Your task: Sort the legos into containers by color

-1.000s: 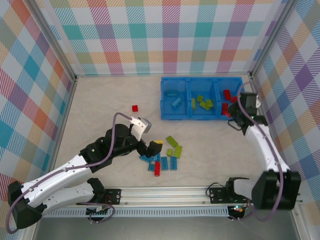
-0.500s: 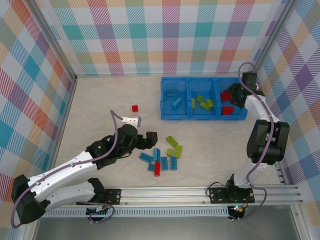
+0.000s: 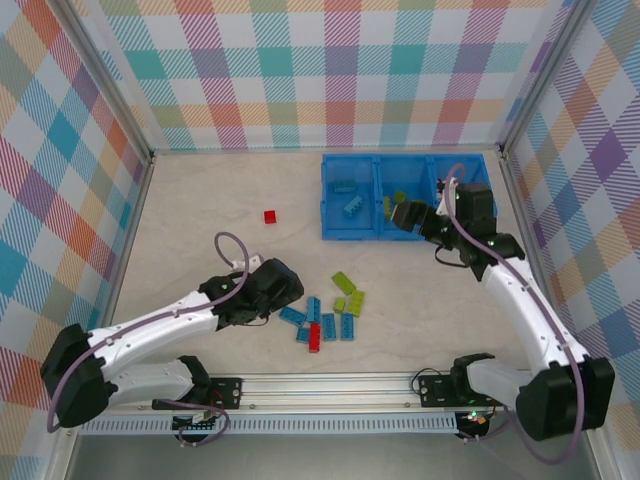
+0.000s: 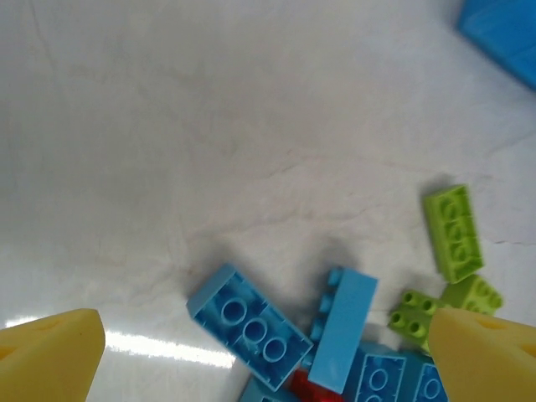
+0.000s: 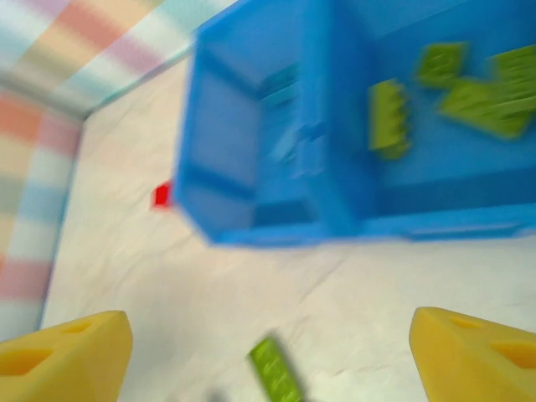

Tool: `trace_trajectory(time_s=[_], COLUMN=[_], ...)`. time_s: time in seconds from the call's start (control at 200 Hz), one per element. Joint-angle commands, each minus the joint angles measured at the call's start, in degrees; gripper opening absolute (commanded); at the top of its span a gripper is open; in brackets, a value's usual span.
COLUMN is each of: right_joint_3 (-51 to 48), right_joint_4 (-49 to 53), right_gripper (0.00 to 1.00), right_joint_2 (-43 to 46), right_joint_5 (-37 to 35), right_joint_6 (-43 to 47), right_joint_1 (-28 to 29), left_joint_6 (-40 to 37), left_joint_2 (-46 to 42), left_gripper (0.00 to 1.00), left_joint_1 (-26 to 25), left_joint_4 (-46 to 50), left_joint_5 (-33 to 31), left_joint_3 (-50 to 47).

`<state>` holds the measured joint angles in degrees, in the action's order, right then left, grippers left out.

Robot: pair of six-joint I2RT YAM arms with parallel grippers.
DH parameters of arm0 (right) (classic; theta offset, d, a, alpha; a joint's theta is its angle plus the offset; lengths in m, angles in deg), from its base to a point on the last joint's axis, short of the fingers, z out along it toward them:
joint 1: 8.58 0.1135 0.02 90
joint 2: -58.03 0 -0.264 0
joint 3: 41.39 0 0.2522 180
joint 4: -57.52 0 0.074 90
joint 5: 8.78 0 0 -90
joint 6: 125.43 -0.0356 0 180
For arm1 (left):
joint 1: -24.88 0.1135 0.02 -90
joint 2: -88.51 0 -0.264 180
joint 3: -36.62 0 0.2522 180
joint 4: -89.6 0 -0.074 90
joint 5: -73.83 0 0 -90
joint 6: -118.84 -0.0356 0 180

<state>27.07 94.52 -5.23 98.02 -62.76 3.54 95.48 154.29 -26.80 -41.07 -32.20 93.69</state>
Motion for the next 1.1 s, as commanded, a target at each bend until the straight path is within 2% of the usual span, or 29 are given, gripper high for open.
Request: trace_trajectory(time_s=[0.0,0.13,0.465,0.73,0.895,1.095], right_joint_3=[-2.1,-1.8,-1.6,-2.4,-2.8,-2.7], right_joint_4=[5.3,9.9,12.1,13.5,13.8,13.3], right_gripper=[0.91,0.97,0.98,0.98,0.98,0.98], right_joint_2=[0.0,-2.9,-7.4,-6.8,-6.9,-7.5], right_joint_5=[11.7,16.7,15.7,15.5,17.0,17.2], right_joint_6=[6.2,10.5,11.7,11.4,11.9,11.7], right_joint_1=[4.5,9.2,9.9,11.2,12.5,14.8], left_joint_6=[9.0,15.0,16.4,16.2,16.3,16.4], left_joint_2=[3.0,6.4,12.4,16.0,15.1,11.5], left_gripper=[0.99,0.99,0.96,0.7,0.58,0.35], left_joint_1=[-0.2,-0.2,-0.2,-0.2,-0.2,0.0], left_joint_4=[1.3,-3.8,-7.7,-7.6,-4.8,-3.4], left_joint_5=[6.1,8.8,7.8,9.0,6.7,3.3], left_joint_3=[-1.8,-4.6,-4.3,-3.5,-3.9,-5.2])
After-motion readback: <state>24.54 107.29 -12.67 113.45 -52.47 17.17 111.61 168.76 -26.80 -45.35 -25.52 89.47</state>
